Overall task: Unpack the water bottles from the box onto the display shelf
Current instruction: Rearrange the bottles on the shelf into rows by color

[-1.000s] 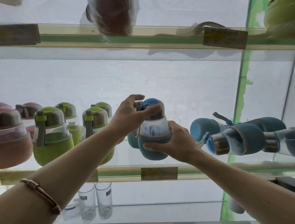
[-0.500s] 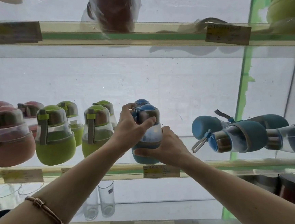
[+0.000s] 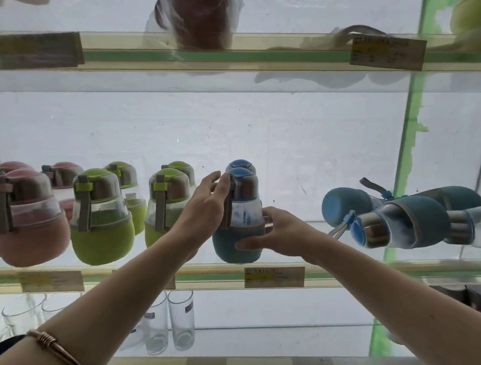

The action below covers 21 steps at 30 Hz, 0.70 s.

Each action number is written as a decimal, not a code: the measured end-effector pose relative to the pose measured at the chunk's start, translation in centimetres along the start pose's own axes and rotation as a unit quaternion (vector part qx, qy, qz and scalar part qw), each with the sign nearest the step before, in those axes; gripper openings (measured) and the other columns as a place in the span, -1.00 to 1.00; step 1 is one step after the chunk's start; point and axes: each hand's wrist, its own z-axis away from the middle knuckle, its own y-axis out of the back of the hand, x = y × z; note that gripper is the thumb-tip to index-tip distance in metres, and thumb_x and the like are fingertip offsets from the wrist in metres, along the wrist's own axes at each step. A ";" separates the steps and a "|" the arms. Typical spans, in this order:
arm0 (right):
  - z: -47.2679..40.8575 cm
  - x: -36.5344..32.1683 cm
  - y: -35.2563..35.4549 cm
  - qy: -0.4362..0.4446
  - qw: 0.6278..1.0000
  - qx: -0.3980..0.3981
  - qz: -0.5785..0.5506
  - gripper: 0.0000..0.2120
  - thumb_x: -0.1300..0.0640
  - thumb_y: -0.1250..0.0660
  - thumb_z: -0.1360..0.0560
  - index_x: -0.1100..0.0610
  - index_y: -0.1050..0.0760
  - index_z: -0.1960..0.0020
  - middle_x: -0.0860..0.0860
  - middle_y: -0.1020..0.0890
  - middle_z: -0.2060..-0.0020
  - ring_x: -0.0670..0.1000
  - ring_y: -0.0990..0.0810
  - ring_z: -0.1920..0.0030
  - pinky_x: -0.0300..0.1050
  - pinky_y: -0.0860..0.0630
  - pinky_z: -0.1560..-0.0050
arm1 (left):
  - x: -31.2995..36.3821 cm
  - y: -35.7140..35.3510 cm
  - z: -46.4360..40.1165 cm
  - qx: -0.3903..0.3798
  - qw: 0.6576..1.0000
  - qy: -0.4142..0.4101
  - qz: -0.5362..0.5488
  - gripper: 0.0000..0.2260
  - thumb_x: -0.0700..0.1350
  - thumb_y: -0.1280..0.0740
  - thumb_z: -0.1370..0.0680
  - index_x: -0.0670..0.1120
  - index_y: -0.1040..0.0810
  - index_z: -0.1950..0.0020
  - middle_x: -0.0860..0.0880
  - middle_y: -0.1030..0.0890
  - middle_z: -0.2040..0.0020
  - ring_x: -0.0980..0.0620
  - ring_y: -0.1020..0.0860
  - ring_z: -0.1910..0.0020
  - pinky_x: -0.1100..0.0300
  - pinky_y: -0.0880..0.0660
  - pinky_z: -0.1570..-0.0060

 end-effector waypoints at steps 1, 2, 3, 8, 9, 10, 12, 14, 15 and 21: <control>-0.2 -0.1 -0.1 -0.001 1.000 -0.005 0.014 -0.67 0.13 -0.51 -0.38 -0.13 -0.45 -0.01 -0.12 -0.56 0.06 -0.03 -0.53 -0.07 -0.26 -0.50 -0.04 | -0.1 0.1 0.1 -0.003 1.000 -0.006 -0.005 -0.58 0.10 -0.11 -0.62 -0.03 -0.29 -0.44 -0.06 -0.49 -0.27 -0.02 -0.49 -0.23 0.15 -0.55 -0.01; -0.2 -0.3 -0.3 -0.006 1.000 0.000 0.028 -0.67 0.07 -0.51 -0.38 -0.13 -0.45 -0.03 -0.11 -0.54 0.06 -0.03 -0.51 -0.08 -0.22 -0.50 -0.08 | 0.0 0.3 0.2 -0.001 1.000 -0.016 -0.015 -0.56 0.07 -0.16 -0.60 -0.02 -0.27 -0.46 -0.02 -0.49 -0.27 0.00 -0.49 -0.22 0.17 -0.57 0.01; -0.3 -0.3 -0.8 -0.011 0.999 0.011 0.038 -0.66 -0.03 -0.52 -0.36 -0.10 -0.46 -0.05 -0.11 -0.55 0.05 -0.04 -0.50 -0.09 -0.18 -0.51 -0.10 | 0.2 0.5 0.4 0.005 0.999 -0.029 -0.030 -0.52 0.03 -0.22 -0.58 -0.03 -0.24 -0.48 0.03 -0.48 -0.24 0.04 -0.48 -0.19 0.27 -0.58 0.10; -0.9 1.2 -2.0 0.014 0.996 0.079 0.043 -0.23 -0.40 -0.50 -0.05 -0.03 -0.52 -0.15 -0.03 -0.64 0.00 -0.01 -0.63 -0.01 -0.01 -0.64 0.03 | 1.1 0.8 0.5 0.002 0.989 -0.070 -0.129 -0.43 -0.09 -0.41 -0.47 -0.09 -0.31 -0.45 0.06 -0.49 -0.13 0.07 -0.51 -0.07 0.43 -0.51 0.32; -0.9 1.3 -1.9 0.014 0.995 0.091 0.048 -0.19 -0.41 -0.50 -0.03 -0.02 -0.51 -0.16 -0.02 -0.63 0.00 -0.03 -0.63 0.01 -0.05 -0.65 0.07 | 1.2 0.8 0.4 -0.008 0.989 -0.065 -0.131 -0.46 -0.09 -0.42 -0.46 -0.08 -0.37 -0.41 0.04 -0.52 -0.15 0.05 -0.53 -0.08 0.40 -0.52 0.27; -0.8 1.5 -1.9 0.016 0.993 0.102 0.061 -0.19 -0.41 -0.50 -0.04 -0.02 -0.51 -0.16 -0.03 -0.62 -0.01 -0.05 -0.63 0.02 -0.09 -0.65 0.10 | 1.1 0.9 0.3 -0.019 0.989 -0.059 -0.134 -0.50 -0.08 -0.44 -0.45 -0.08 -0.42 -0.36 0.02 -0.54 -0.18 0.02 -0.55 -0.09 0.34 -0.55 0.20; -0.7 1.5 -1.9 0.027 0.990 0.112 0.081 -0.27 -0.35 -0.51 -0.11 -0.03 -0.51 -0.17 -0.05 -0.61 0.00 -0.07 -0.62 0.04 -0.17 -0.63 0.13 | 1.1 1.0 0.2 -0.030 0.987 -0.058 -0.150 -0.55 -0.10 -0.46 -0.43 -0.09 -0.48 -0.29 -0.01 -0.57 -0.17 -0.01 -0.58 -0.08 0.23 -0.58 0.10; -0.8 1.6 -2.0 0.030 0.988 0.122 0.086 -0.31 -0.33 -0.51 -0.14 -0.03 -0.51 -0.17 -0.06 -0.61 0.01 -0.07 -0.61 0.05 -0.16 -0.63 0.13 | 1.3 1.1 0.2 -0.035 0.983 -0.066 -0.168 -0.57 -0.12 -0.47 -0.42 -0.11 -0.49 -0.27 0.01 -0.59 -0.13 0.02 -0.59 -0.04 0.24 -0.59 0.10; -0.9 1.6 -2.1 0.030 0.987 0.130 0.090 -0.28 -0.36 -0.49 -0.12 -0.03 -0.51 -0.17 -0.07 -0.60 0.01 -0.07 -0.61 0.05 -0.15 -0.64 0.13 | 1.3 1.1 0.1 -0.037 0.982 -0.069 -0.175 -0.58 -0.13 -0.47 -0.43 -0.12 -0.50 -0.26 0.00 -0.60 -0.13 0.03 -0.60 -0.04 0.23 -0.59 0.09; -1.1 1.8 -2.5 0.012 0.982 0.159 0.102 -0.07 -0.52 -0.37 0.05 -0.04 -0.46 -0.19 -0.09 -0.56 0.00 -0.06 -0.58 0.03 -0.12 -0.63 0.12 | 1.1 1.0 -0.4 -0.046 0.978 -0.061 -0.194 -0.60 -0.12 -0.44 -0.46 -0.14 -0.48 -0.27 -0.02 -0.60 -0.15 -0.01 -0.58 -0.08 0.16 -0.58 0.02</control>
